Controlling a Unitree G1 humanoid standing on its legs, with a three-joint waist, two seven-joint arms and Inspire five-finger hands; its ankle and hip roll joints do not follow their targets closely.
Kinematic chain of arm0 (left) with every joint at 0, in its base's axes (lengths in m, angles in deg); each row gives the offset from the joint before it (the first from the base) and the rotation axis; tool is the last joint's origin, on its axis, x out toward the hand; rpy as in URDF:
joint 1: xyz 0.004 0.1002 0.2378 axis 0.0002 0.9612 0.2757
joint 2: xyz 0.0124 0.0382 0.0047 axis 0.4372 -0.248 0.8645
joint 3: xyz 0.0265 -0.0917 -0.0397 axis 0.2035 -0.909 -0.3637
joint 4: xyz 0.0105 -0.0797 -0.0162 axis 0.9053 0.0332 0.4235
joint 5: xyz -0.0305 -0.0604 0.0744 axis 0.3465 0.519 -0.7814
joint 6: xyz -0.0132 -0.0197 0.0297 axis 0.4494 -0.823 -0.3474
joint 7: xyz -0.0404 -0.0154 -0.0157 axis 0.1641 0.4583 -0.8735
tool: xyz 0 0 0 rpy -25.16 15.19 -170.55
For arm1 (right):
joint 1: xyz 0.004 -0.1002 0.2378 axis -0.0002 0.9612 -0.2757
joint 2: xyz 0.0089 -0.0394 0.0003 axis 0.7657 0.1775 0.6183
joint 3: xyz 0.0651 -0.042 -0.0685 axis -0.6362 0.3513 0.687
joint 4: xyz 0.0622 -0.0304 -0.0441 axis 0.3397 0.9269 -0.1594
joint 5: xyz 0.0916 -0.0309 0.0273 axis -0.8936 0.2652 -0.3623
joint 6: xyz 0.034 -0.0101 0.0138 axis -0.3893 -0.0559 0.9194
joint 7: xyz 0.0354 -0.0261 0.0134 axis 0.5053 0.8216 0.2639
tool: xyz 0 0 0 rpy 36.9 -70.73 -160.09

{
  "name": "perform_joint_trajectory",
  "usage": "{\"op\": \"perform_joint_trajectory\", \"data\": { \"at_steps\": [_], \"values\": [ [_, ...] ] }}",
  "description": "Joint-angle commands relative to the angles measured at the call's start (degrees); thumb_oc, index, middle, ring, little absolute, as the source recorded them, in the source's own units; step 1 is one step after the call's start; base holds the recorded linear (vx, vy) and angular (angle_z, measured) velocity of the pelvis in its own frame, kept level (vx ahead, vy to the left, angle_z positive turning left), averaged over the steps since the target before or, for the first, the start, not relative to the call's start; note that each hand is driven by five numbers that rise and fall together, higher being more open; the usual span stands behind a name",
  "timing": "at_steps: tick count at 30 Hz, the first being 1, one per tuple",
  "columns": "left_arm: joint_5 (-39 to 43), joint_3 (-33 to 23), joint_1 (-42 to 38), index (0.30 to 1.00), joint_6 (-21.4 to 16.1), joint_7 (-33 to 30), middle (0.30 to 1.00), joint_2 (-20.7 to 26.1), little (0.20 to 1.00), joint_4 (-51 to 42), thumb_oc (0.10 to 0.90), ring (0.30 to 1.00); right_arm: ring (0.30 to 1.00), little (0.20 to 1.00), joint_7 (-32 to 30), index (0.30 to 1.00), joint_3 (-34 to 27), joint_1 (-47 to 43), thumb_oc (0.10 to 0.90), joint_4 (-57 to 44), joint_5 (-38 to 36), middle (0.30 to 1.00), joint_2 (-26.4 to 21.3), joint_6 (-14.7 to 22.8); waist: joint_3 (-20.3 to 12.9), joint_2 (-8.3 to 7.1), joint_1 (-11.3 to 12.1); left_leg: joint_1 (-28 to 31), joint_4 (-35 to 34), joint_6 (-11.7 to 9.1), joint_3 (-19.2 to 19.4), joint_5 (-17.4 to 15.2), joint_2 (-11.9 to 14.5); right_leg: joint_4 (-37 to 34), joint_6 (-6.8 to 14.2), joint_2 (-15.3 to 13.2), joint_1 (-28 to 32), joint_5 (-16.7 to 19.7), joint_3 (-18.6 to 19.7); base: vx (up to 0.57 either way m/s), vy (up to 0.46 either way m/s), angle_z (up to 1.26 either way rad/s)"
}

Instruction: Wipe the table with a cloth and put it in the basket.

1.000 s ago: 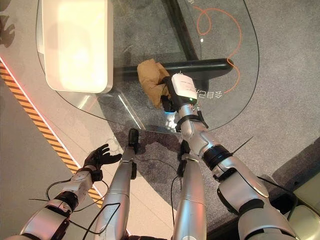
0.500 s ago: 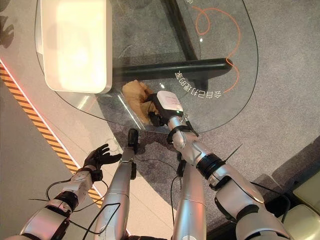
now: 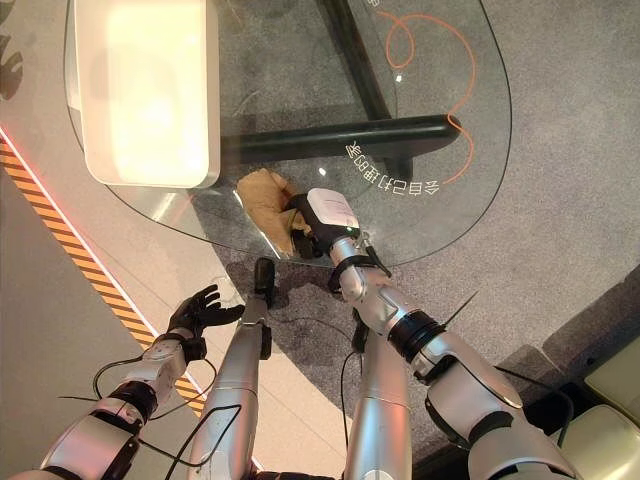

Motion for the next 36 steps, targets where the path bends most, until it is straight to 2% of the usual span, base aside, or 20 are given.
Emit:
{"op": "perform_joint_trajectory", "data": {
  "at_steps": [1, 3, 4, 7, 13, 20, 25, 31, 35, 36],
  "values": [
    [6.24, -4.74, 0.82, 0.9, -7.57, -8.24, 0.9, 0.08, 0.9, -0.53, 0.8, 0.9, 0.3, 0.2, -7.26, 0.3, 0.57, 2.11, 0.1, -6.35, -5.6, 0.3, 5.22, 3.36, -1.06, -0.22, 0.1, -1.76, 4.61, 5.96, 6.03, -2.17, -5.14, -6.67, -1.15, 4.0, 1.61, 4.42, -0.25, 0.0, 0.0, 0.0],
    [8.84, -6.78, 0.4, 0.9, -8.97, -10.32, 0.9, 0.42, 0.9, -1.76, 0.8, 0.9, 0.3, 0.2, -9.84, 0.3, -1.14, 2.25, 0.1, -6.1, -7.68, 0.3, 5.43, 3.52, -1.06, -0.22, 0.22, -1.75, 4.64, 5.91, 5.95, -2.24, -5.07, -6.45, -1.11, 3.95, 1.55, 4.25, -0.24, 0.0, -0.015, 0.01],
    [11.46, -8.96, -0.15, 0.9, -10.43, -12.91, 0.9, 0.58, 0.9, -3.66, 0.8, 0.9, 0.3, 0.2, -13.22, 0.3, -3.37, 2.51, 0.1, -5.53, -10.11, 0.3, 5.94, 4.45, -1.06, -0.35, 0.42, -1.96, 4.83, 5.92, 5.76, -2.34, -5.01, -6.2, -1.06, 3.91, 1.37, 4.2, -0.25, 0.0, -0.057, 0.02],
    [13.48, -11.53, -0.63, 0.9, -12.7, -17.04, 0.9, 0.79, 0.9, -6.95, 0.8, 0.9, 0.3, 0.2, -17.42, 0.3, -7.76, 2.57, 0.1, -5.74, -12.66, 0.3, 6.7, 6.14, -1.06, -0.67, 0.78, -2.14, 4.76, 6.05, 5.41, -2.42, -5.03, -6.0, -1.0, 4.03, 1.23, 4.26, -0.49, 0.0, -0.063, 0.02],
    [17.96, -15.39, -1.09, 0.9, -18.54, -16.8, 0.9, 1.75, 0.9, -13.83, 0.8, 0.9, 0.3, 0.2, -22.41, 0.3, -16.03, 3.19, 0.1, -12.26, -14.92, 0.3, 5.92, 7.92, -1.06, -1.64, 0.75, -2.39, 4.57, 6.46, 4.87, -2.59, -4.97, -5.76, -1.07, 4.95, 1.17, 4.17, -0.36, 0.0, -0.029, 0.03],
    [21.93, -18.52, 0.6, 0.9, -21.34, -15.71, 0.9, 2.39, 0.9, -18.64, 0.8, 0.9, 0.3, 0.2, -22.64, 0.3, -20.68, 7.45, 0.1, -20.86, -11.24, 0.3, 4.49, 8.87, -1.06, -1.98, -0.09, -2.32, 4.98, 6.97, 4.67, -3.1, -5.15, -5.09, -1.11, 5.46, 1.17, 3.61, 0.48, 0.0, 0.002, 0.01],
    [25.52, -21.44, 1.87, 0.9, -24.44, -15.02, 0.9, 3.02, 0.9, -24.22, 0.8, 0.9, 0.3, 0.2, -23.42, 0.3, -24.61, 11.22, 0.1, -26.19, -9.92, 0.3, 3.02, 13.04, -1.06, -2.26, -0.67, -2.32, 5.67, 7.28, 4.43, -3.72, -5.27, -4.66, -1.08, 5.4, 1.36, 3.09, 0.9, 0.0, 0.0, -0.01],
    [20.5, -22.42, 2.49, 0.9, -26.34, -19.26, 0.9, 1.84, 0.9, -33.4, 0.8, 0.9, 0.3, 0.2, -21.99, 0.3, -28.7, 12.52, 0.1, -32.5, -8.85, 0.3, 3.31, 15.11, -1.06, -2.41, -0.69, -2.43, 5.84, 7.52, 4.11, -3.92, -5.48, -4.61, -0.91, 5.49, 1.47, 3.07, 1.06, 0.0, 0.0, 0.0],
    [19.0, -22.85, 3.02, 0.9, -28.79, -18.73, 0.9, 0.33, 0.9, -38.48, 0.8, 0.9, 0.3, 0.2, -20.63, 0.3, -30.12, 13.05, 0.1, -35.35, -7.87, 0.3, 3.64, 16.72, -1.06, -2.49, -0.73, -2.29, 5.96, 7.67, 4.11, -4.09, -5.59, -4.76, -0.81, 5.65, 1.68, 3.21, 1.22, 0.0, 0.0, 0.0],
    [18.67, -23.08, 3.47, 0.9, -29.34, -17.38, 0.9, -0.86, 0.9, -42.11, 0.8, 0.9, 0.3, 0.2, -19.85, 0.3, -30.78, 13.33, 0.1, -37.25, -7.54, 0.3, 3.78, 17.07, -1.06, -2.62, -0.68, -2.18, 5.93, 7.76, 4.16, -4.16, -5.63, -4.95, -0.73, 5.7, 1.88, 3.34, 1.22, 0.0, 0.0, 0.0]
  ]
}}
